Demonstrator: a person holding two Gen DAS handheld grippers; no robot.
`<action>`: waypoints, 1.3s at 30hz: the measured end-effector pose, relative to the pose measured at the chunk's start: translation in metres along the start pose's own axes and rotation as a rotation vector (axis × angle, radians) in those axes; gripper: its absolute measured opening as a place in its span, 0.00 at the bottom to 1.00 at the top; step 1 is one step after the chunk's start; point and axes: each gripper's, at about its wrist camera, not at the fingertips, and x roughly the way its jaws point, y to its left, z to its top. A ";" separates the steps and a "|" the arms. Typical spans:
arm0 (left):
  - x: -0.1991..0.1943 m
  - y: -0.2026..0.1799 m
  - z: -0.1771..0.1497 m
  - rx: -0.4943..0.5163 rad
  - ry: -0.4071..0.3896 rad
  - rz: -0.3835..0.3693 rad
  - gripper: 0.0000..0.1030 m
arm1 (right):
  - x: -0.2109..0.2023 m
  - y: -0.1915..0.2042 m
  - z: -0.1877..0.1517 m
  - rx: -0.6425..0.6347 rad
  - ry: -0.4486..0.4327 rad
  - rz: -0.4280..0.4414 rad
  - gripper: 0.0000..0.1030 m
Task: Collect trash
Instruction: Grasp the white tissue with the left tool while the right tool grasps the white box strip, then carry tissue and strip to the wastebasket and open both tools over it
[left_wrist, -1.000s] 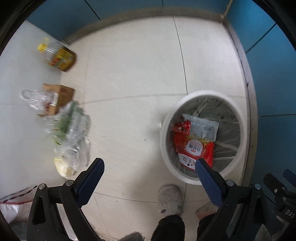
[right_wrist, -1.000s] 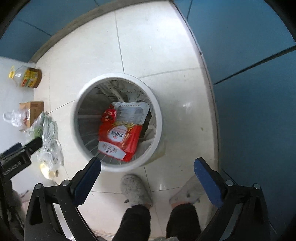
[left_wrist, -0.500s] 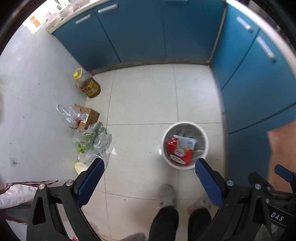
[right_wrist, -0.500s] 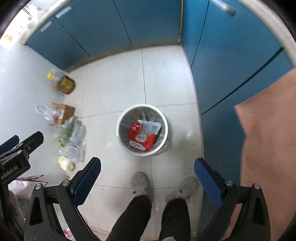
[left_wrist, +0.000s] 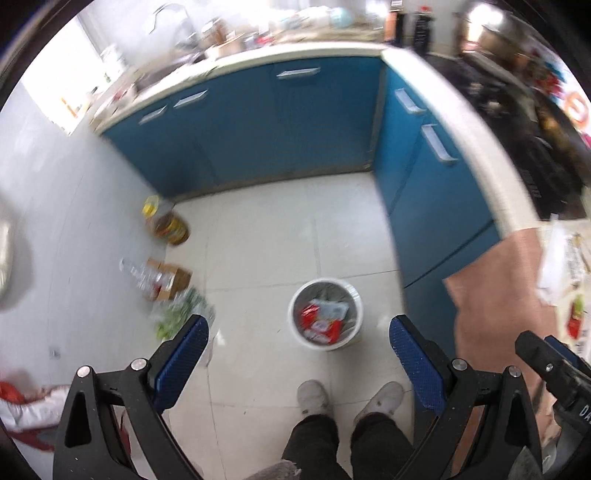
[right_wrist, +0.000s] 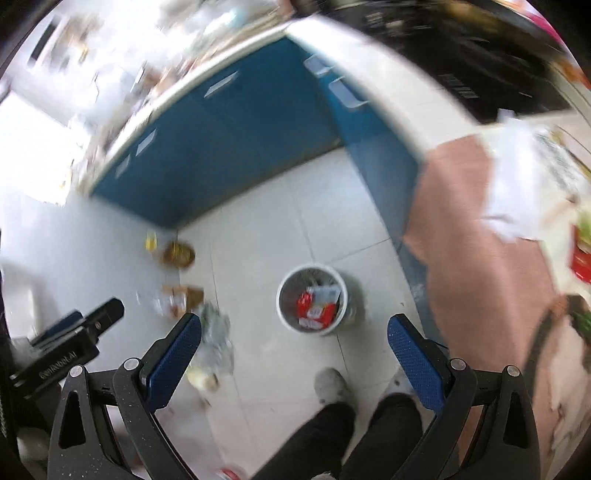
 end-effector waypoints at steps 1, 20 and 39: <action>-0.006 -0.015 0.005 0.023 -0.012 -0.014 0.97 | -0.015 -0.018 0.005 0.042 -0.023 -0.004 0.99; 0.043 -0.381 0.058 0.549 0.127 -0.155 0.97 | -0.104 -0.361 0.048 0.566 -0.122 -0.351 0.86; 0.066 -0.411 0.052 0.626 0.161 -0.218 0.03 | -0.077 -0.378 0.043 0.578 -0.110 -0.311 0.37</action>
